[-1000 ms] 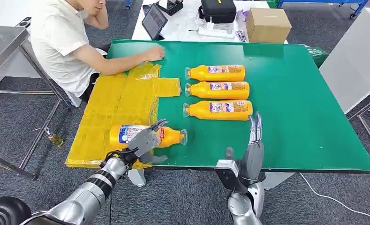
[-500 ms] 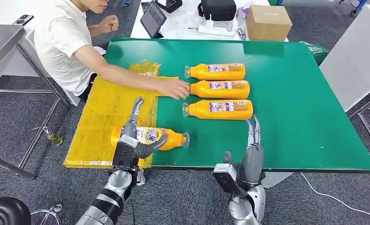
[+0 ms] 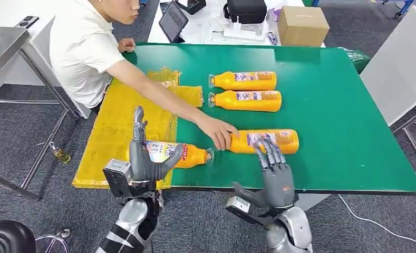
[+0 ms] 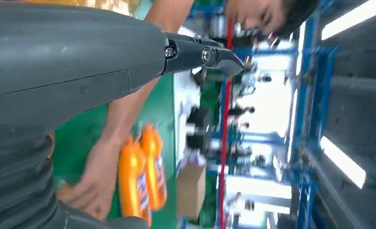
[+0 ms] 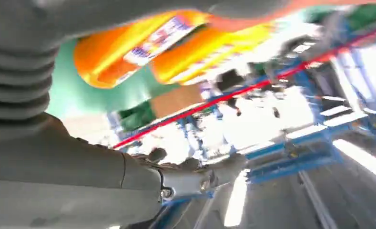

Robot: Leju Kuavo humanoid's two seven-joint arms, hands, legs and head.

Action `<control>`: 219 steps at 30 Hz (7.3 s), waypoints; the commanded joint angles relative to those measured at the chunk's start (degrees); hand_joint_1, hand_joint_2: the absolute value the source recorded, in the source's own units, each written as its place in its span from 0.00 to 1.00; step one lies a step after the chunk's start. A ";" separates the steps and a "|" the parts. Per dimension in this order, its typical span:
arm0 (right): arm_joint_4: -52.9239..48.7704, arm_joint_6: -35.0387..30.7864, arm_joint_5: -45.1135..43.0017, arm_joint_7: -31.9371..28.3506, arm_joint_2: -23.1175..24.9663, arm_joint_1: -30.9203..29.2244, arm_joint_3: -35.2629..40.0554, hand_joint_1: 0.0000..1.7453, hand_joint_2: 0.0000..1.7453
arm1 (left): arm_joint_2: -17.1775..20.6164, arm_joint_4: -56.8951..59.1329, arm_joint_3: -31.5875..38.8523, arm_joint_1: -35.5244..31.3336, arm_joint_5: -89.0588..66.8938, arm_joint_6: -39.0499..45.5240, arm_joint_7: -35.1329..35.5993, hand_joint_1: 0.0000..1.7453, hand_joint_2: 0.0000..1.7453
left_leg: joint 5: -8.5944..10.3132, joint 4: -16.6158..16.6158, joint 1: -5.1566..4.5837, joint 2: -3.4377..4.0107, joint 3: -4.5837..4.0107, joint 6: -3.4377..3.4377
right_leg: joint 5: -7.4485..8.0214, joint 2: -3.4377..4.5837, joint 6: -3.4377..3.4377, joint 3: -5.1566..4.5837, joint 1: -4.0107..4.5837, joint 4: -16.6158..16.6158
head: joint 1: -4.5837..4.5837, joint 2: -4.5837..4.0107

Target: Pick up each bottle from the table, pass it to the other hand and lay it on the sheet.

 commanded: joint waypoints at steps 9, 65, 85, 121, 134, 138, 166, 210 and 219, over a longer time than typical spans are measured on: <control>10.82 0.17 12.94 3.08 -9.85 -7.46 -12.12 0.00 1.00 | 4.10 0.73 -7.98 0.81 3.71 -9.08 5.63 0.00 1.00 | -0.11 -0.08 -0.02 0.22 0.34 0.15 | -0.02 0.10 -0.15 0.29 0.03 -0.17 | 0.00 0.00; 41.35 21.66 -20.00 7.74 -13.39 -22.89 12.28 1.00 1.00 | 2.28 2.34 -7.35 -1.10 8.55 -14.55 10.18 0.00 1.00 | 0.08 -0.11 0.06 0.22 0.63 0.16 | 0.11 -0.01 -0.11 0.55 0.09 -0.21 | -0.02 0.00; 19.61 11.91 -40.60 8.07 -8.04 -16.06 21.58 0.83 1.00 | 2.15 4.57 -6.88 0.59 31.75 -9.62 17.23 0.00 1.00 | 0.00 -0.02 0.02 0.40 0.11 0.08 | 0.09 0.30 -0.02 -0.02 0.04 -0.01 | -0.02 0.00; 17.23 11.59 -46.11 -0.22 -4.47 -14.53 46.36 0.83 1.00 | 2.12 7.26 -8.35 -5.14 37.10 -13.65 17.11 0.00 1.00 | -0.11 -0.01 0.06 0.43 0.30 0.15 | -0.02 0.23 -0.19 0.14 0.12 -0.02 | 0.00 0.00; 15.46 17.11 -49.59 -0.22 -3.73 -12.85 44.11 0.00 0.00 | 3.89 -2.02 -7.09 -0.34 38.45 -38.89 14.05 1.00 1.00 | -0.09 -0.01 0.05 0.47 0.20 0.12 | 0.00 0.31 -0.11 0.01 0.09 -0.01 | -0.02 0.00; 14.64 16.26 -48.77 -0.22 -3.27 -11.95 41.99 0.00 0.00 | 3.42 -3.12 -6.21 0.26 37.56 -40.01 14.92 1.00 1.00 | -0.07 0.02 0.07 0.35 0.14 0.12 | -0.04 0.16 -0.13 -0.04 0.10 0.03 | -0.02 0.00; -27.32 0.17 -38.02 -0.22 7.17 1.83 5.19 0.00 0.00 | 7.13 23.13 -6.42 -14.10 -25.96 13.50 17.17 1.00 1.00 | 0.06 -0.02 0.04 0.24 -0.03 0.05 | 0.06 0.04 -0.09 -0.16 0.07 0.01 | 0.00 0.00; -11.11 0.17 -47.33 -0.22 4.16 0.93 9.05 0.00 0.00 | 6.23 42.05 -1.52 -25.57 -54.00 -12.89 32.19 0.00 1.00 | 0.09 -0.05 0.07 0.40 0.10 0.09 | 0.09 0.21 -0.10 -0.03 0.10 -0.02 | -0.02 0.00; -10.81 0.17 -47.36 -0.22 4.03 0.93 8.89 0.00 0.00 | 6.27 41.28 -1.24 -25.27 -52.31 -14.10 30.08 0.00 1.00 | 0.11 -0.03 0.07 0.39 0.02 0.09 | 0.11 0.20 -0.07 -0.09 0.09 -0.01 | 0.00 0.00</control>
